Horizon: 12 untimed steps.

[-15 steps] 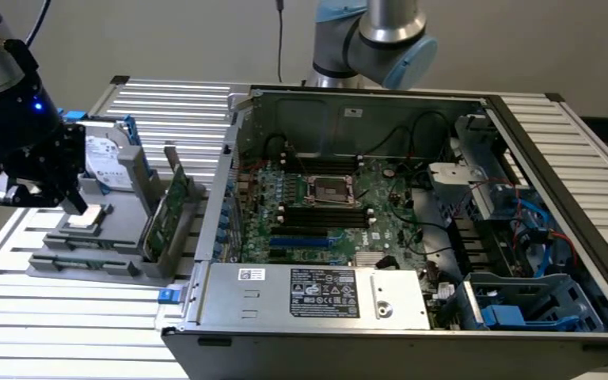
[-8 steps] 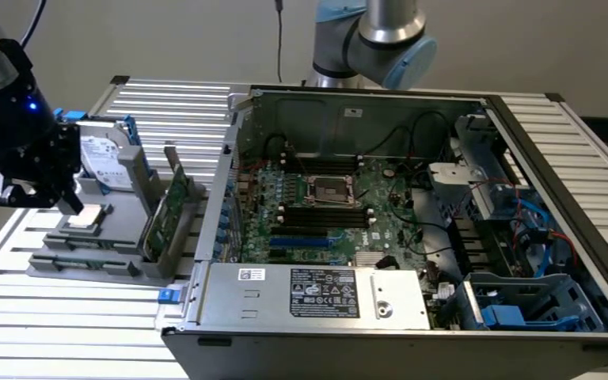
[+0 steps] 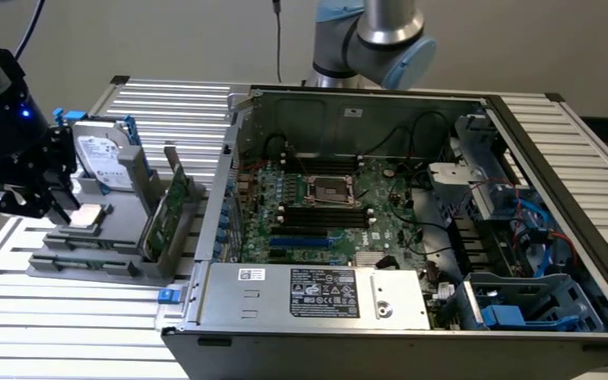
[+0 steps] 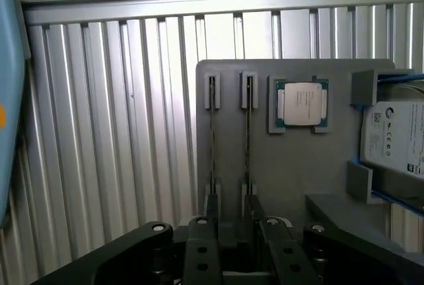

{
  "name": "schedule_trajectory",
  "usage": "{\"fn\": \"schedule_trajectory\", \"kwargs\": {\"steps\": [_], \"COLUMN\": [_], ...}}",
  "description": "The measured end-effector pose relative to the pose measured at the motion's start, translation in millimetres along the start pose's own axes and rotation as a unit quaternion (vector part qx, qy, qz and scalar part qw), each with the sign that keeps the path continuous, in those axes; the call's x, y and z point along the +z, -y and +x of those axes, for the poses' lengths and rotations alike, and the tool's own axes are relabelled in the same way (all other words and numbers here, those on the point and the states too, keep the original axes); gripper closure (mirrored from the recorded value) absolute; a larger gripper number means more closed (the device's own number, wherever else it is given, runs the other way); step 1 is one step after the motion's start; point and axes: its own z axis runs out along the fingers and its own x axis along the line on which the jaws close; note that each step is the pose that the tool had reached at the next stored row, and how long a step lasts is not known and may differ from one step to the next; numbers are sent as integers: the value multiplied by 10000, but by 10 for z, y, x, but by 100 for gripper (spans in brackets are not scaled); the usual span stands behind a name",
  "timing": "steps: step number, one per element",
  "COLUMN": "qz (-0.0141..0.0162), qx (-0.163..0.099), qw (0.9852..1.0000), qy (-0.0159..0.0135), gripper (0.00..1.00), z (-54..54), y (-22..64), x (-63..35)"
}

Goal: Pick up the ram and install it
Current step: 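Pick up the ram and move it above insertion slot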

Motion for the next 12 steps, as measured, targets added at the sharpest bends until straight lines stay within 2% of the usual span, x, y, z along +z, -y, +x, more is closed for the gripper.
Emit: {"fn": "schedule_trajectory", "kwargs": {"steps": [4,12], "qz": [0,-1], "qx": [-70,-204], "qw": [10000,9998], "qy": [2,4], "gripper": [69,69], "z": [5,8], "y": [-75,-89], "x": [72,216]}}
